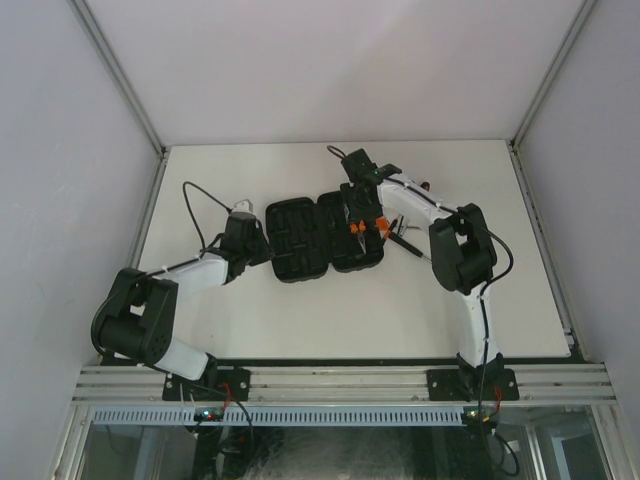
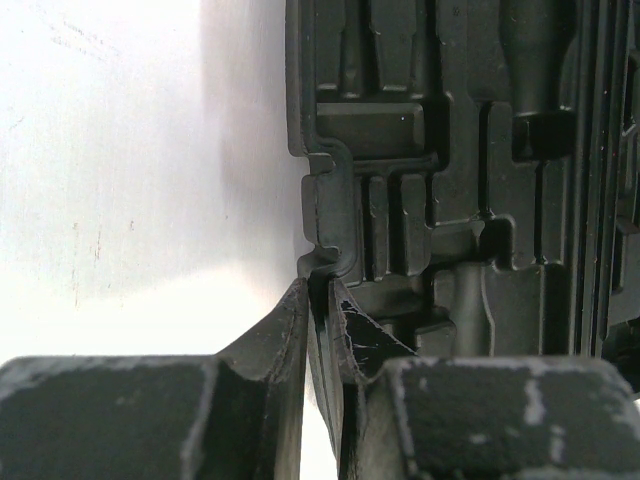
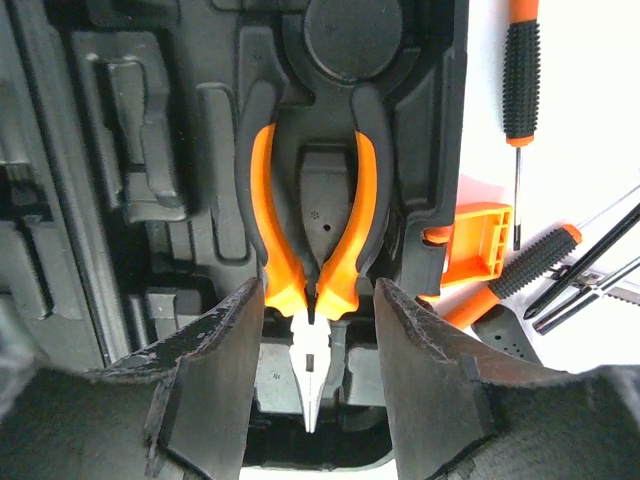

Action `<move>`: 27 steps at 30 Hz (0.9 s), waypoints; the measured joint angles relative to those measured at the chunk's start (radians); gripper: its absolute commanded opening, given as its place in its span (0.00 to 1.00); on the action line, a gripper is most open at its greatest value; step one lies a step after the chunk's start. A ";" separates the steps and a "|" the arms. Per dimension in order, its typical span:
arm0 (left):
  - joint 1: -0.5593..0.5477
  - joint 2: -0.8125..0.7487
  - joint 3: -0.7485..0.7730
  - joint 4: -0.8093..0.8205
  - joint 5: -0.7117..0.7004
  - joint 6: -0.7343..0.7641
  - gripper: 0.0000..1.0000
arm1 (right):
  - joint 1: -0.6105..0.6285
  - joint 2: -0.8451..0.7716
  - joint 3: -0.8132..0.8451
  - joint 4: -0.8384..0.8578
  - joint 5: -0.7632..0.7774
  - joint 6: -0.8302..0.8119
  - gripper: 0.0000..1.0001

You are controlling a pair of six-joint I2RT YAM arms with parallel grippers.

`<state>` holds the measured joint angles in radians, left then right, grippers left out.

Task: Sort the tools into containers
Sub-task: Place the pliers in the storage box.

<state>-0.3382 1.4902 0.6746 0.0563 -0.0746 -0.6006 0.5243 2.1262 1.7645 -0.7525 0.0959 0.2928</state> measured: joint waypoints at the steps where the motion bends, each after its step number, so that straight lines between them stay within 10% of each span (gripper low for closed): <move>1: 0.000 0.000 0.000 0.000 0.000 0.000 0.17 | 0.000 0.006 0.000 -0.002 0.000 -0.001 0.47; 17: 0.000 0.000 0.000 -0.003 0.000 0.000 0.16 | 0.019 0.045 0.000 -0.007 0.026 -0.010 0.31; 27: 0.000 0.000 0.000 -0.003 0.000 0.000 0.16 | 0.018 0.026 -0.035 0.011 0.017 -0.007 0.40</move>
<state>-0.3378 1.4902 0.6746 0.0532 -0.0742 -0.6006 0.5426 2.1525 1.7298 -0.7418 0.1127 0.2855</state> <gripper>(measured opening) 0.166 0.391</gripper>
